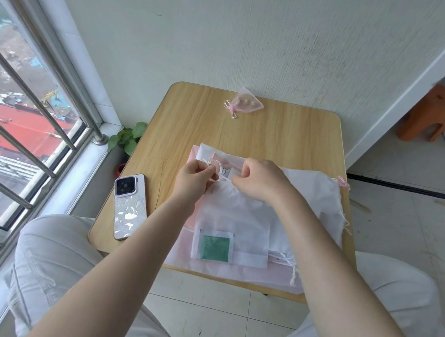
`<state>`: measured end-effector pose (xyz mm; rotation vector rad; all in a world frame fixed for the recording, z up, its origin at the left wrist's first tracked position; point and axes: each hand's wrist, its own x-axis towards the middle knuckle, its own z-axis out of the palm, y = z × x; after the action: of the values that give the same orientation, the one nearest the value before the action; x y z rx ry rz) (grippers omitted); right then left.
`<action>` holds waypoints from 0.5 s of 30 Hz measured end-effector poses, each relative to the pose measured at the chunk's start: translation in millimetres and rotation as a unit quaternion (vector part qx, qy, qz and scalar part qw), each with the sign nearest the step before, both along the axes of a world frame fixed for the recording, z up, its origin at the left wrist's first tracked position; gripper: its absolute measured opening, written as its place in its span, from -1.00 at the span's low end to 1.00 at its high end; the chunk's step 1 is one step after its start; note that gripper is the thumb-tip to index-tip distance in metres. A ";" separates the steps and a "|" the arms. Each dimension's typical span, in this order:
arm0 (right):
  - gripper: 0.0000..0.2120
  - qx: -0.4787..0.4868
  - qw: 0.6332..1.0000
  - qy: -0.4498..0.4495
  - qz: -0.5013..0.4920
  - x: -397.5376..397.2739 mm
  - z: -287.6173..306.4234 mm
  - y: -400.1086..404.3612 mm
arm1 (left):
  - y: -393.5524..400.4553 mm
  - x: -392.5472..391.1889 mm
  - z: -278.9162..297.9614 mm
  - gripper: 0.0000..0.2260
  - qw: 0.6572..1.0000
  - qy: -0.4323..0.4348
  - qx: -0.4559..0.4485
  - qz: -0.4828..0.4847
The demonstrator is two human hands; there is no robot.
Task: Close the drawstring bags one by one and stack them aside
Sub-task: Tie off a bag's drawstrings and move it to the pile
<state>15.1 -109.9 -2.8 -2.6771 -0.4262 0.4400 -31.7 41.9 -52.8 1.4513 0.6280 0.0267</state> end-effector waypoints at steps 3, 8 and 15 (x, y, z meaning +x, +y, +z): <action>-0.61 0.000 1.000 0.010 0.009 3.5 -2.7 -5.6 | 2.9 -1.2 -1.6 -0.79 1.000 0.028 -0.007 -0.002; -0.81 0.050 0.996 0.068 0.034 6.0 -7.7 -13.2 | 8.9 1.7 -0.7 -0.91 0.992 0.092 0.080 -0.011; -0.92 0.081 0.993 0.081 0.036 5.8 -7.0 -11.7 | 10.2 10.0 15.4 -0.84 0.935 -0.053 0.291 -0.196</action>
<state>20.9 -121.6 -9.7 -2.4548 -0.4898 0.6117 -21.7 52.1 -37.4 2.1168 0.2326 -0.0241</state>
